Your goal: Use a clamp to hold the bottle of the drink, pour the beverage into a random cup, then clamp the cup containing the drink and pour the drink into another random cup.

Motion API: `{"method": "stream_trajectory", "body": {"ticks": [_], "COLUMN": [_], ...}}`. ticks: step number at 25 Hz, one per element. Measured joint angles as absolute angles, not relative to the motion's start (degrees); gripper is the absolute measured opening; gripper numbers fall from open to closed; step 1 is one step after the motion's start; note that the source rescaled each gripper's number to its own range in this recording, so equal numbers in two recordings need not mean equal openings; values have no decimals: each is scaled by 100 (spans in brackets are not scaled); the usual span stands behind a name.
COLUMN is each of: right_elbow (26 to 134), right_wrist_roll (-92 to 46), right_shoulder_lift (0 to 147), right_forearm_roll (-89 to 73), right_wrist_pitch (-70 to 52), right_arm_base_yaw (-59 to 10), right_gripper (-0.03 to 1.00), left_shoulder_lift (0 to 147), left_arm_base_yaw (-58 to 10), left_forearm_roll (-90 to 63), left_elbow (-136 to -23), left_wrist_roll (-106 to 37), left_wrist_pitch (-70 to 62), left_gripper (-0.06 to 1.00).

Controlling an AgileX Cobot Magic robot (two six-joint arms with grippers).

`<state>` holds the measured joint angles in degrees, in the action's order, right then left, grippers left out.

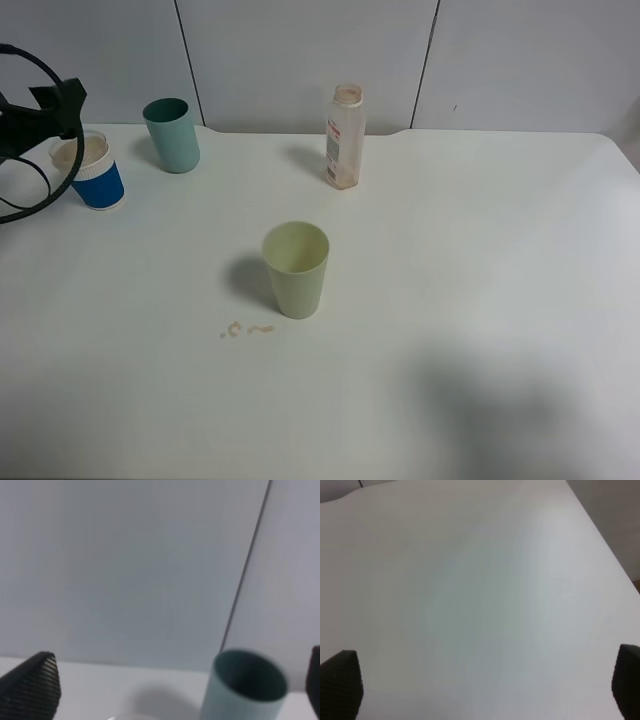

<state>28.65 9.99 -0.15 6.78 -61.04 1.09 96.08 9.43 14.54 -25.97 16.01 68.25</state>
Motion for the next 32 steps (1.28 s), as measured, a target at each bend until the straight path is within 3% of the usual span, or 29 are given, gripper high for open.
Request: {"method": "stream_trajectory", "body": {"ticks": [11, 26, 32], "right_elbow": [2865, 2865, 2865], "right_wrist_roll": [999, 999, 999], "right_shoulder_lift": [-15, -15, -15], "right_forearm_roll": [678, 678, 678], "right_wrist_pitch": [-6104, -6104, -6104], "right_arm_base_yaw": [109, 109, 109], "right_gripper": [100, 100, 100], "left_shoulder_lift": [7465, 4413, 3543], "left_arm_base_yaw": [943, 943, 943], "left_forearm_roll": [1256, 1040, 865], "left_elbow": [-1902, -1884, -1880], "left_wrist_roll": [1943, 1834, 1730], "left_wrist_pitch": [5716, 1980, 1058], "left_gripper": [99, 99, 99]}}
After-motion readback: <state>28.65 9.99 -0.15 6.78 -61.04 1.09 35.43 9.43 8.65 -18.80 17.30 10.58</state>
